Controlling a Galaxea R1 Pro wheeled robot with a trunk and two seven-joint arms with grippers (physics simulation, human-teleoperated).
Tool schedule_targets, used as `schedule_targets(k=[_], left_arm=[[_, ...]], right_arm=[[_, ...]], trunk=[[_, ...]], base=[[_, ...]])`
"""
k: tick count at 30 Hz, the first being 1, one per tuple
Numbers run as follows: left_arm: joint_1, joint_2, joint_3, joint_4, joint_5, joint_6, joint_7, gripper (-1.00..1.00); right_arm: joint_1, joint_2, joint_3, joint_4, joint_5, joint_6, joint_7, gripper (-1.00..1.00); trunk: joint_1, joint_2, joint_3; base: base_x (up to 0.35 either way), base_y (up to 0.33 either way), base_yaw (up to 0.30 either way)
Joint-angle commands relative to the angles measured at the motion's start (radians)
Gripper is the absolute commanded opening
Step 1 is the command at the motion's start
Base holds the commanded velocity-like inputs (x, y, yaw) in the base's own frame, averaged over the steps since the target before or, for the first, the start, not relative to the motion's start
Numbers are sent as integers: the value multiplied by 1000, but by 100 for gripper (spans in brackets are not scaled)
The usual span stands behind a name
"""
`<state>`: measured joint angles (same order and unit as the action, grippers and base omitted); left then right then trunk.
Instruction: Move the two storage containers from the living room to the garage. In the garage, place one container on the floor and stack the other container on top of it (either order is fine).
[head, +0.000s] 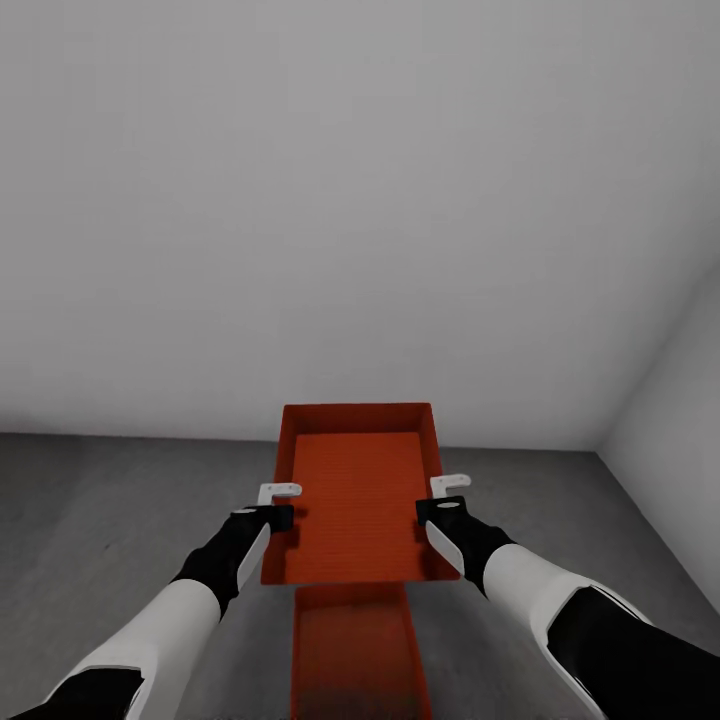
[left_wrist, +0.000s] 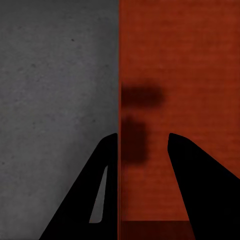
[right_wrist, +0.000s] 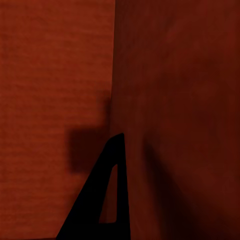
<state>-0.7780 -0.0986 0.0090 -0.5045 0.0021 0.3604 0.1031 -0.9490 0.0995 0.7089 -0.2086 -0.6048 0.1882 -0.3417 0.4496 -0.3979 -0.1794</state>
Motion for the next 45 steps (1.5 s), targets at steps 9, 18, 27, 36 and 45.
schedule_targets(k=[9, 18, 27, 36, 45], left_arm=[[0, 0, -8, 11, 15, 6, 10, -100], [0, 0, -8, 11, 15, 6, 10, -100], [0, 0, -8, 11, 15, 6, 10, -100], [0, 0, -8, 11, 15, 6, 10, -100], [0, 0, -8, 11, 15, 6, 10, -100]], right_arm=[[-2, -29, -22, -3, 31, -52, -17, -100], [-2, -29, -22, -3, 31, -52, -16, -100], [-2, -29, -22, -3, 32, -52, -16, -100], [-2, -29, -22, -3, 32, -51, -16, -100], [-2, -29, -22, -3, 32, -51, -16, -100]], trunk=[[1, -2, -17], [1, -2, -31], [1, -2, -46], [1, -2, -61], [1, -2, -75]], base=[[0, 0, 0], [0, 0, 0], [0, 0, 0], [0, 0, 0], [0, 0, 0]])
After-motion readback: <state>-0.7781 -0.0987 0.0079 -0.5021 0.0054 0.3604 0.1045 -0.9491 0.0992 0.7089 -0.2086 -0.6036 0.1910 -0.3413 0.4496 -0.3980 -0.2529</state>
